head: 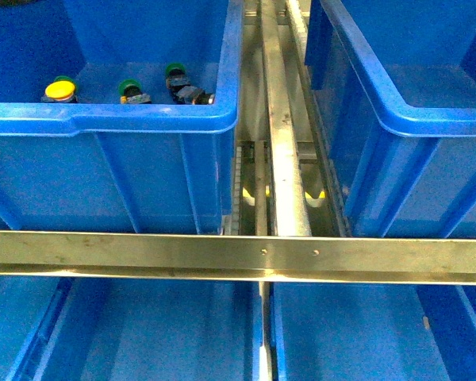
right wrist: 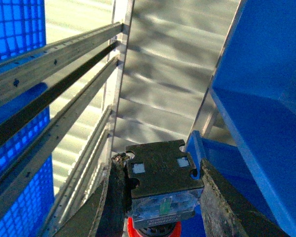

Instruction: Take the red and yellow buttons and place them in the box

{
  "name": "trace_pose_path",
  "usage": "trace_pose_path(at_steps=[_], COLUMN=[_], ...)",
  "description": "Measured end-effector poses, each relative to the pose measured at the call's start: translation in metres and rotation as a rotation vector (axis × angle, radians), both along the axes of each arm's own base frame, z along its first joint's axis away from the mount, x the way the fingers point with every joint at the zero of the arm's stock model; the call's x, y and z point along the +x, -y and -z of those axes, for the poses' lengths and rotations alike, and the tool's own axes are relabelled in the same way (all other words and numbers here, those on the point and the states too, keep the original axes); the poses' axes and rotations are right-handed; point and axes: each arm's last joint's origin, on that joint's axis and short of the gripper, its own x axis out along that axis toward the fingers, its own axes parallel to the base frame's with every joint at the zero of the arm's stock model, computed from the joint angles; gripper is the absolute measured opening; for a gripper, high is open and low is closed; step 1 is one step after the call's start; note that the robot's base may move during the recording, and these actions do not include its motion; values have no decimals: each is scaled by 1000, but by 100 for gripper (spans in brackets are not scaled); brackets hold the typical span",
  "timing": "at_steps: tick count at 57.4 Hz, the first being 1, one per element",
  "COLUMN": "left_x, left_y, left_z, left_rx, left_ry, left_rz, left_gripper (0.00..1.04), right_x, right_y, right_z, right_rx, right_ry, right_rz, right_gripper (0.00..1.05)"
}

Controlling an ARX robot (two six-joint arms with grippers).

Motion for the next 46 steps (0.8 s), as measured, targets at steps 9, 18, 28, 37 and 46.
trace_pose_path(at_steps=[9, 18, 28, 37, 46], left_x=[-13, -42, -94, -144, -192], left_y=[-36, -78, -113, -134, -146], left_z=[-12, -10, 11, 35, 61], left_rx=[18, 88, 181, 239, 297], left_ry=[32, 34, 18, -18, -72], left_rz=[-46, -135, -243, -325, -338], left_gripper=[97, 97, 97, 97, 97], right_x=[7, 13, 3, -15, -40], right_y=[5, 6, 20, 32, 25], right_z=[7, 9, 6, -8, -26], right_rx=[-195, -524, -940, -1129, -1160], right_ry=[-66, -108, -130, -118, -58], right_rz=[-36, -102, -108, -22, 42], right_gripper=[33, 33, 33, 33, 33])
